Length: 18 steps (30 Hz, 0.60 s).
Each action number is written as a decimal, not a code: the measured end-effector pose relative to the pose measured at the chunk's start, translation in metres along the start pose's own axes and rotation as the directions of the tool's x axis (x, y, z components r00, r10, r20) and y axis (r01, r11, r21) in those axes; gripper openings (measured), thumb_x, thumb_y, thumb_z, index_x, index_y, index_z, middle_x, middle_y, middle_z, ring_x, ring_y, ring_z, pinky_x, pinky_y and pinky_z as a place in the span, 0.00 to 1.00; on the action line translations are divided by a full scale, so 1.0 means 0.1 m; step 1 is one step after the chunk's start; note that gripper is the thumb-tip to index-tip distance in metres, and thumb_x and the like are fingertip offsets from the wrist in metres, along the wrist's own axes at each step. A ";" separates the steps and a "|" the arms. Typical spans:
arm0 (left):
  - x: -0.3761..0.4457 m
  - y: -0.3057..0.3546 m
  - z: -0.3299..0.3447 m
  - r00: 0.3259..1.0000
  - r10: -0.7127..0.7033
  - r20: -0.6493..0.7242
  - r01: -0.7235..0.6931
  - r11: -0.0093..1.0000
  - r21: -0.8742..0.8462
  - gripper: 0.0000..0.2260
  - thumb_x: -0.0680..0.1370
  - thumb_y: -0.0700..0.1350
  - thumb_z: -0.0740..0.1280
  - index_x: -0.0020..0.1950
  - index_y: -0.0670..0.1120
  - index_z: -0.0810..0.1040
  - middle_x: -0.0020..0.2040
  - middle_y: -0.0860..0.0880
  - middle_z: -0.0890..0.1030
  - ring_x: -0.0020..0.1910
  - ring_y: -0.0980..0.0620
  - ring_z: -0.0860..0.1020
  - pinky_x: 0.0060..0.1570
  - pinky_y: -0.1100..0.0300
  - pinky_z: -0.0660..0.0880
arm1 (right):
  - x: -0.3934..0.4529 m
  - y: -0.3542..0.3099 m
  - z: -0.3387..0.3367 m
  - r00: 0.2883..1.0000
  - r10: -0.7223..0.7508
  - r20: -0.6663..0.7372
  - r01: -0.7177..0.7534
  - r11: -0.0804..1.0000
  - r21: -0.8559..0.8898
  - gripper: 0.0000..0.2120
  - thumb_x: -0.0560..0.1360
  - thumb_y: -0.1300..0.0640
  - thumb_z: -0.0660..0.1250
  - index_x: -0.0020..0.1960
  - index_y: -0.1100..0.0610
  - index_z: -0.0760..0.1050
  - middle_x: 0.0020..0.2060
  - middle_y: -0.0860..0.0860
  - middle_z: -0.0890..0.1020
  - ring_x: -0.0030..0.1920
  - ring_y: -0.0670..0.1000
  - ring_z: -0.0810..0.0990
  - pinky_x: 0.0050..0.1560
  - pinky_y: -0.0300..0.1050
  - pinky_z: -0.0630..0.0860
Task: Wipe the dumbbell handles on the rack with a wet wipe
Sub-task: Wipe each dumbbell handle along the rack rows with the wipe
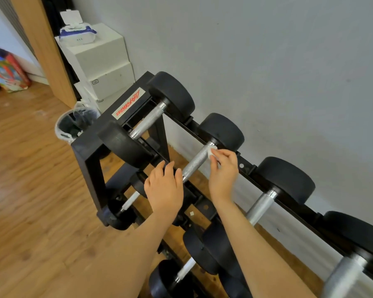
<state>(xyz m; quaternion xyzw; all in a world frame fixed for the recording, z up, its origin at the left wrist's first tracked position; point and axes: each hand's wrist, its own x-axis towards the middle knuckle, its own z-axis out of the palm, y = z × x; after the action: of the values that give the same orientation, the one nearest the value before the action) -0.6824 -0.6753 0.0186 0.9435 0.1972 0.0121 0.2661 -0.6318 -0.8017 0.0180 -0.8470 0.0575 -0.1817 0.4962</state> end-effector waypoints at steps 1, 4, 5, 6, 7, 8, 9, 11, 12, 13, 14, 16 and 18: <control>0.01 0.00 0.02 1.000 0.002 -0.017 -0.002 1.000 0.009 0.20 0.84 0.53 0.54 0.73 0.49 0.71 0.74 0.48 0.70 0.73 0.47 0.66 0.71 0.48 0.61 | 0.00 0.01 0.04 1.000 0.013 -0.021 -0.012 1.000 0.023 0.10 0.78 0.63 0.66 0.59 0.62 0.79 0.51 0.46 0.73 0.51 0.35 0.74 0.50 0.25 0.71; 0.02 -0.01 0.08 0.995 0.014 -0.102 -0.016 1.000 -0.015 0.19 0.83 0.53 0.55 0.70 0.48 0.75 0.69 0.48 0.75 0.69 0.46 0.71 0.68 0.46 0.68 | -0.03 0.03 0.16 0.998 0.018 -0.065 -0.013 0.997 0.071 0.11 0.78 0.62 0.66 0.60 0.60 0.79 0.53 0.47 0.73 0.53 0.37 0.75 0.51 0.25 0.72; 0.01 -0.02 0.10 0.990 0.018 -0.137 -0.023 0.999 -0.032 0.20 0.83 0.53 0.54 0.68 0.48 0.77 0.68 0.48 0.77 0.68 0.46 0.73 0.66 0.45 0.69 | -0.04 0.04 0.19 0.998 0.020 -0.066 -0.014 0.996 0.090 0.11 0.78 0.62 0.66 0.60 0.60 0.79 0.54 0.47 0.73 0.53 0.35 0.75 0.51 0.24 0.71; 0.01 -0.02 0.11 0.986 0.025 -0.167 -0.034 0.998 -0.048 0.22 0.82 0.55 0.53 0.67 0.47 0.78 0.66 0.48 0.78 0.67 0.46 0.74 0.65 0.45 0.71 | -0.04 0.07 0.21 0.998 0.018 -0.066 -0.011 0.995 0.101 0.11 0.78 0.63 0.66 0.60 0.61 0.79 0.54 0.48 0.74 0.53 0.34 0.74 0.51 0.23 0.71; 0.00 -0.03 0.12 0.981 0.033 -0.190 -0.046 0.997 -0.061 0.23 0.81 0.56 0.51 0.66 0.47 0.78 0.65 0.48 0.79 0.66 0.46 0.75 0.64 0.45 0.72 | -0.03 0.09 0.23 0.998 0.016 -0.066 -0.009 0.995 0.102 0.12 0.78 0.63 0.66 0.60 0.61 0.79 0.55 0.48 0.74 0.53 0.35 0.75 0.51 0.23 0.71; 0.00 -0.03 0.13 0.978 0.043 -0.203 -0.058 0.996 -0.070 0.25 0.80 0.56 0.51 0.65 0.47 0.79 0.65 0.48 0.79 0.65 0.46 0.75 0.64 0.45 0.72 | -0.02 0.12 0.25 0.997 0.018 -0.070 -0.011 0.995 0.100 0.12 0.78 0.62 0.66 0.60 0.61 0.79 0.55 0.49 0.74 0.53 0.37 0.75 0.51 0.23 0.71; 0.00 -0.04 0.14 0.977 0.051 -0.209 -0.068 0.995 -0.073 0.25 0.80 0.57 0.50 0.65 0.47 0.79 0.65 0.48 0.79 0.65 0.46 0.75 0.63 0.44 0.72 | 0.00 0.14 0.26 0.997 0.021 -0.077 -0.014 0.995 0.094 0.12 0.78 0.62 0.66 0.60 0.61 0.79 0.55 0.50 0.75 0.53 0.40 0.75 0.52 0.23 0.71; 0.00 -0.05 0.15 0.976 0.054 -0.213 -0.072 0.994 -0.079 0.25 0.80 0.56 0.50 0.64 0.47 0.80 0.65 0.48 0.79 0.65 0.46 0.75 0.63 0.44 0.72 | 0.00 0.18 0.31 0.994 0.034 -0.104 -0.025 0.996 0.088 0.12 0.78 0.61 0.66 0.61 0.60 0.80 0.56 0.51 0.76 0.54 0.43 0.76 0.52 0.25 0.72; 0.00 -0.05 0.16 0.976 0.051 -0.214 -0.070 0.994 -0.082 0.25 0.80 0.56 0.50 0.63 0.47 0.80 0.65 0.48 0.79 0.65 0.46 0.75 0.63 0.44 0.72 | -0.02 0.19 0.33 0.991 0.050 -0.125 -0.037 0.994 0.103 0.12 0.78 0.62 0.66 0.60 0.60 0.80 0.55 0.51 0.76 0.54 0.43 0.77 0.52 0.27 0.73; 0.00 -0.05 0.16 0.976 0.049 -0.215 -0.068 0.994 -0.084 0.25 0.80 0.56 0.50 0.63 0.47 0.80 0.65 0.48 0.79 0.65 0.46 0.75 0.63 0.44 0.72 | -0.03 0.19 0.35 0.987 0.070 -0.145 -0.051 0.990 0.131 0.12 0.78 0.62 0.67 0.60 0.59 0.80 0.55 0.49 0.76 0.53 0.43 0.77 0.51 0.29 0.75; 0.00 -0.06 0.17 0.976 0.048 -0.213 -0.068 0.994 -0.083 0.25 0.80 0.56 0.50 0.63 0.48 0.81 0.65 0.49 0.79 0.65 0.46 0.75 0.64 0.44 0.72 | -0.04 0.19 0.36 0.983 0.087 -0.163 -0.061 0.986 0.156 0.11 0.78 0.62 0.67 0.60 0.59 0.80 0.54 0.48 0.76 0.53 0.43 0.78 0.51 0.31 0.76; 0.00 -0.06 0.17 0.977 0.052 -0.205 -0.069 0.995 -0.077 0.25 0.80 0.56 0.50 0.63 0.48 0.81 0.65 0.49 0.79 0.66 0.47 0.75 0.64 0.45 0.71 | -0.04 0.19 0.37 0.975 0.114 -0.191 -0.077 0.978 0.193 0.11 0.78 0.63 0.67 0.60 0.59 0.80 0.53 0.47 0.76 0.52 0.44 0.79 0.51 0.33 0.77; 0.00 -0.07 0.18 0.976 0.059 -0.210 -0.076 0.994 -0.073 0.24 0.80 0.56 0.50 0.62 0.48 0.81 0.65 0.49 0.79 0.66 0.47 0.75 0.64 0.45 0.71 | -0.01 0.17 0.38 0.963 0.160 -0.216 -0.108 0.966 0.235 0.11 0.78 0.63 0.67 0.59 0.60 0.81 0.53 0.48 0.77 0.52 0.46 0.80 0.51 0.31 0.77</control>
<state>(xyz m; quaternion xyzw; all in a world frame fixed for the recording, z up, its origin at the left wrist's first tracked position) -0.6831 -0.6785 -0.0002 0.9317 0.1912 0.1273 0.2814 -0.6170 -0.7787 -0.0131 -0.7534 0.1520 -0.2509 0.5885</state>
